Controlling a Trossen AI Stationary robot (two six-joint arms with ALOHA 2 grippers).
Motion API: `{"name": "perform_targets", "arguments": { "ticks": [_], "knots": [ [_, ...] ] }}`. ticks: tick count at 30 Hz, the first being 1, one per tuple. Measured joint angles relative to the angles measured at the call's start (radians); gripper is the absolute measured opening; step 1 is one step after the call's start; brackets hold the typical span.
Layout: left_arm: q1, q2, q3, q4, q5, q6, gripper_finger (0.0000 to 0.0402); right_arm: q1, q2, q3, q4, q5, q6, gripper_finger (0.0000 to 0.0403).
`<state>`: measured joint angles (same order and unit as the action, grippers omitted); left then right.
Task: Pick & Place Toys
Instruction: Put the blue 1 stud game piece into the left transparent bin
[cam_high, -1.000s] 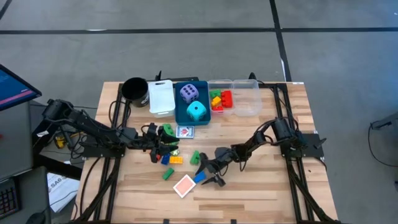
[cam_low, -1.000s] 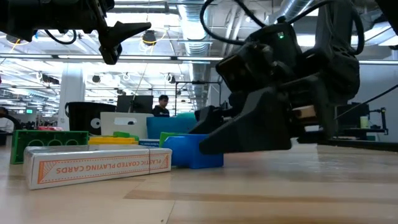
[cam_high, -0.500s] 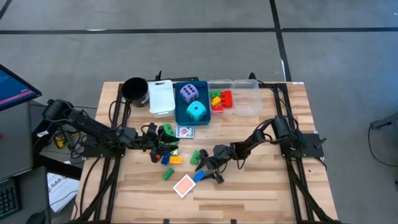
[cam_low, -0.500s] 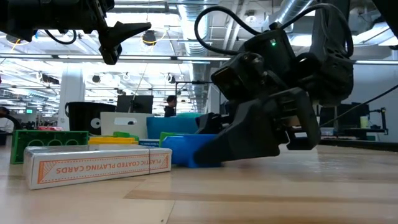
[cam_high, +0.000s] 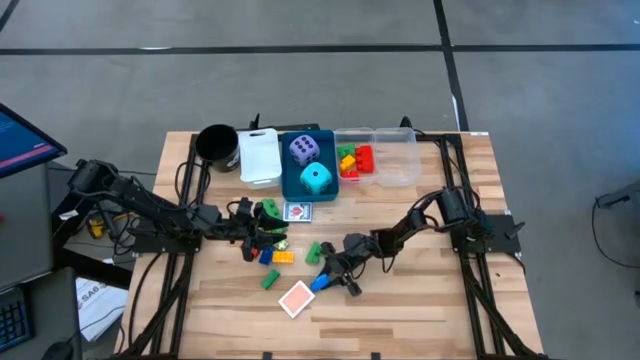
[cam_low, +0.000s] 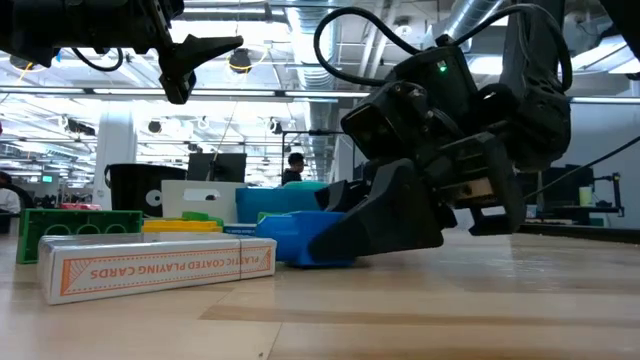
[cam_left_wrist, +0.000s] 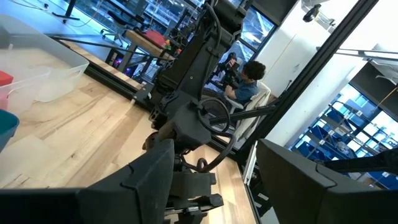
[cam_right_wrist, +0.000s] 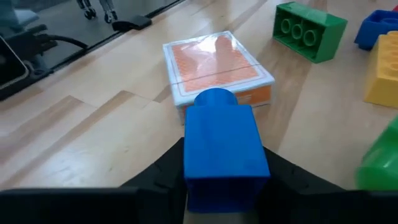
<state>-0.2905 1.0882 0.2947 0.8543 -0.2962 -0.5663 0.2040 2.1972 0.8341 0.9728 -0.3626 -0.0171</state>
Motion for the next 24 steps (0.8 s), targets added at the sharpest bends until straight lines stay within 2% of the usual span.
{"name": "perform_targets", "arguments": {
  "ticks": [5,8,13,16,20,24],
  "knots": [
    [0.0,0.0,0.0,0.0,0.001,0.0,0.0223,0.006,-0.025,-0.001,0.053,-0.005,0.054,0.0158],
    [0.0,0.0,0.0,-0.001,0.001,0.0,0.0223,0.0,-0.076,-0.001,0.045,-0.001,0.055,0.0141],
    [0.0,0.0,0.0,-0.008,0.006,0.0,0.0223,-0.011,-0.216,0.0,0.014,0.081,0.037,0.0122],
    [0.0,0.0,0.0,-0.027,0.017,0.0,0.0223,-0.007,-0.331,0.0,-0.073,0.238,-0.034,0.0127],
    [0.0,0.0,0.0,-0.066,0.023,0.0,0.0223,-0.001,-0.495,0.0,-0.279,0.546,-0.12,0.0144],
    [0.0,0.0,0.0,-0.082,0.023,0.0,0.0223,-0.005,-0.634,0.001,-0.513,0.813,-0.11,0.0137]
  ]
}}
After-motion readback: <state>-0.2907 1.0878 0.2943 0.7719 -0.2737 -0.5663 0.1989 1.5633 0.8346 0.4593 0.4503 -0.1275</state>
